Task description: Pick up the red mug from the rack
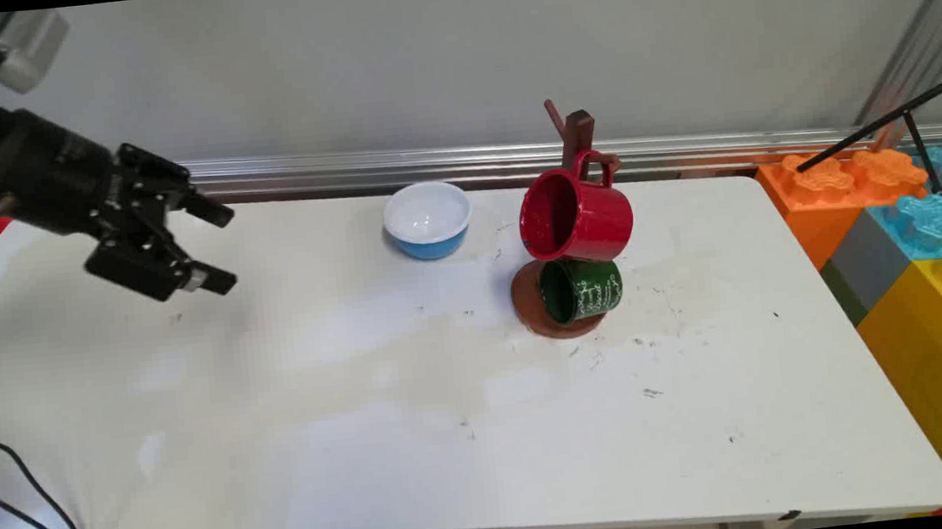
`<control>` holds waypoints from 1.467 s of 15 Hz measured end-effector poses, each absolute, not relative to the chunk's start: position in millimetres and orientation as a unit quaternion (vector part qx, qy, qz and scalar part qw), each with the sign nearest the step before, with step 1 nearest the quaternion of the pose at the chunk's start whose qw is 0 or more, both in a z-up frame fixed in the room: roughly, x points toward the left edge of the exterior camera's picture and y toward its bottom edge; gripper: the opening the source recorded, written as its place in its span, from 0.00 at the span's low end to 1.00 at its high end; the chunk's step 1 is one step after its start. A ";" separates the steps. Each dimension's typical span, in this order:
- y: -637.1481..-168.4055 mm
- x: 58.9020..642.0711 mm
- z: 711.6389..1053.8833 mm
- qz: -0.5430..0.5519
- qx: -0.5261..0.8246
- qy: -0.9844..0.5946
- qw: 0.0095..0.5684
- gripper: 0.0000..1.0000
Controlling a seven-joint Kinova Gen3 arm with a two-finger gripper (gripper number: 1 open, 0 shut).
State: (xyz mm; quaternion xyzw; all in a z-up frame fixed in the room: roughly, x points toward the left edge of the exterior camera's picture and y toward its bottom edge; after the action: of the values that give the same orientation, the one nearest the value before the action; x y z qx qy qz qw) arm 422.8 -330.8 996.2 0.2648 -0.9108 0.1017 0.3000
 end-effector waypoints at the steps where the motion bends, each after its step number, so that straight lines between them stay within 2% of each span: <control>1: -334.7 415.9 996.1 0.099 0.272 -0.909 0.301 1.00; 11: -398.0 323.0 1004.8 0.092 0.321 -0.885 0.325 1.00; 22: -448.5 208.3 961.3 0.081 0.362 -0.854 0.365 1.00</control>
State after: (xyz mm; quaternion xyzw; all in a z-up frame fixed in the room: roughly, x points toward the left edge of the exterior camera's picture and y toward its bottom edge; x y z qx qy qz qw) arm 208.3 -448.5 961.3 0.3622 -0.8538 0.0812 0.3651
